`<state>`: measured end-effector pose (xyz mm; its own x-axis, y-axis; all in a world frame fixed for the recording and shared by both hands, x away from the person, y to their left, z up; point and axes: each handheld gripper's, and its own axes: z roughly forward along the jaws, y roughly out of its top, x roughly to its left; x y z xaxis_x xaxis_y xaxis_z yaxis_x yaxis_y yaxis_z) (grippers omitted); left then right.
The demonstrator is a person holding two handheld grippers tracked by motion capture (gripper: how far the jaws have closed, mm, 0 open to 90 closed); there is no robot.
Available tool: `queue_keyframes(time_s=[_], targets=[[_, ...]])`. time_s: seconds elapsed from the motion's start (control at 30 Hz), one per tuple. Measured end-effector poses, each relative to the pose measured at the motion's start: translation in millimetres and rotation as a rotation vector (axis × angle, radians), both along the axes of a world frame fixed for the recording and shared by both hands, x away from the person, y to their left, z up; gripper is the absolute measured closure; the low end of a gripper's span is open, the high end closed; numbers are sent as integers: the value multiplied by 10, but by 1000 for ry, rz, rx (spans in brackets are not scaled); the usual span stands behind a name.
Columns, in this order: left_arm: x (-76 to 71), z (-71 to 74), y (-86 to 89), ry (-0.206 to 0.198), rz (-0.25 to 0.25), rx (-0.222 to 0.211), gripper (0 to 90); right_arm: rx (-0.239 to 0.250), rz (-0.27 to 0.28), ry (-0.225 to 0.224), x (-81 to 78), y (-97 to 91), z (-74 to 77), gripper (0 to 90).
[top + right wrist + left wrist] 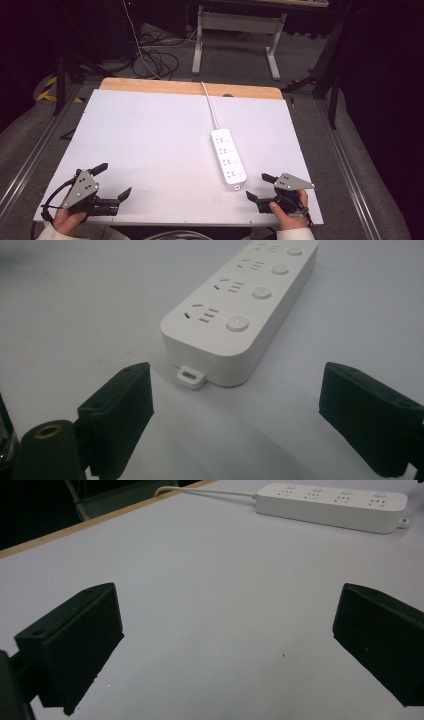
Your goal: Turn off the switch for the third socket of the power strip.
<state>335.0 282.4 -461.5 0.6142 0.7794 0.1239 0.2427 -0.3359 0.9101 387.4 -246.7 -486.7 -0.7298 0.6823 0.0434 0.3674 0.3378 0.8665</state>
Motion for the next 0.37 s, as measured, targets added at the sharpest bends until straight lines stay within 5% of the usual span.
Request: queue_keyframes(time_s=[0.37], targets=[[24, -33, 39, -16, -3, -9, 2, 16, -45, 0, 12, -44, 9, 156]])
